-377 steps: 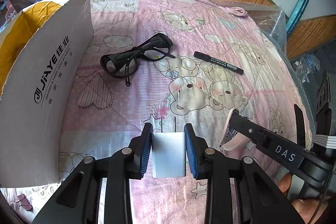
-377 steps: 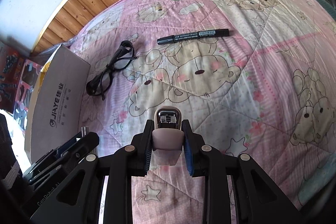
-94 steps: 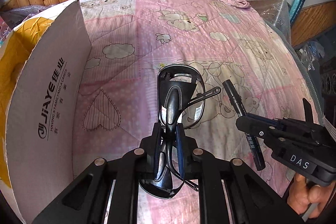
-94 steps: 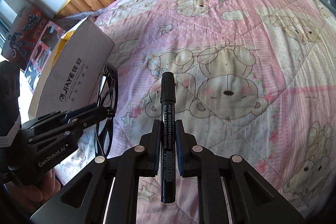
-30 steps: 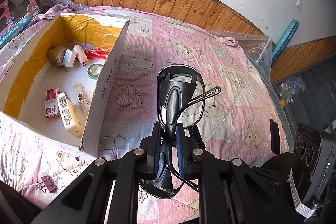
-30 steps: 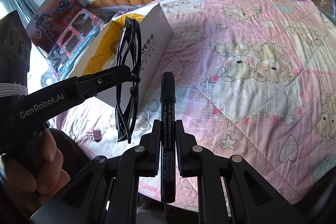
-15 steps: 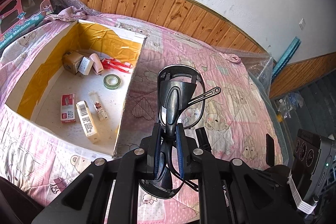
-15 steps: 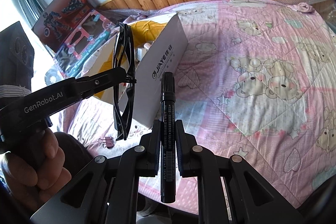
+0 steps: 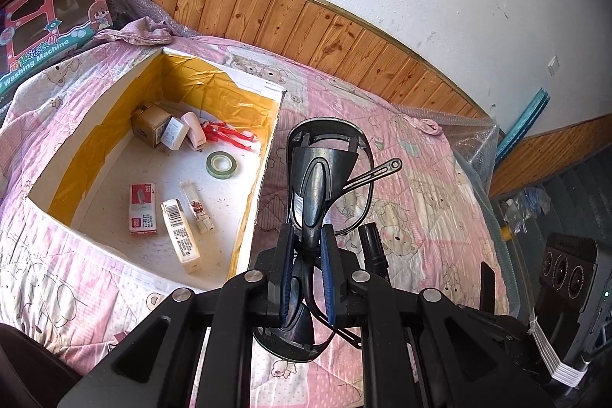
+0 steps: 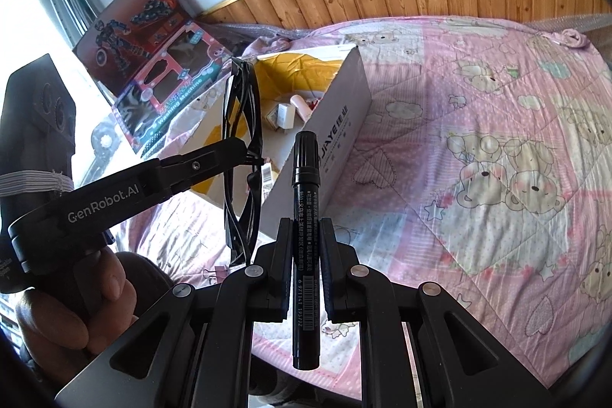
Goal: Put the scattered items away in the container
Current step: 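Carry the glasses and marker with both tools over the white box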
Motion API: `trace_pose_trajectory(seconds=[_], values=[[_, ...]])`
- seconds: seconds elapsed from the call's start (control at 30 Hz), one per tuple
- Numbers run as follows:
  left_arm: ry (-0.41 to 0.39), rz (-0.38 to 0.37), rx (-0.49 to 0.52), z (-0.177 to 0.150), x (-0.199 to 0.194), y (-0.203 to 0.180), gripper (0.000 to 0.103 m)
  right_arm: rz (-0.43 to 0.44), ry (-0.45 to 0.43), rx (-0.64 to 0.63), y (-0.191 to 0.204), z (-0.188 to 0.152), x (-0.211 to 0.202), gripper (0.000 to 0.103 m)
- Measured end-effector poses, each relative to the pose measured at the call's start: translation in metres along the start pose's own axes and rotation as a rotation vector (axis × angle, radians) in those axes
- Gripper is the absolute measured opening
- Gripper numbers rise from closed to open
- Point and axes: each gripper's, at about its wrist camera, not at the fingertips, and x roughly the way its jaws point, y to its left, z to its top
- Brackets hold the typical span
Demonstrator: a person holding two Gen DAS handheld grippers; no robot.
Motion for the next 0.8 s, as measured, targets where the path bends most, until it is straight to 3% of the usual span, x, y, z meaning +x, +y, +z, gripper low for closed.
trace_pose_trajectory(seconds=[0.8], values=[[-0.088,0.036,-0.088,0.033,-0.035,0.054,0.014,0.048,-0.013,-0.080,0.050,0.035,0.019,0.014]])
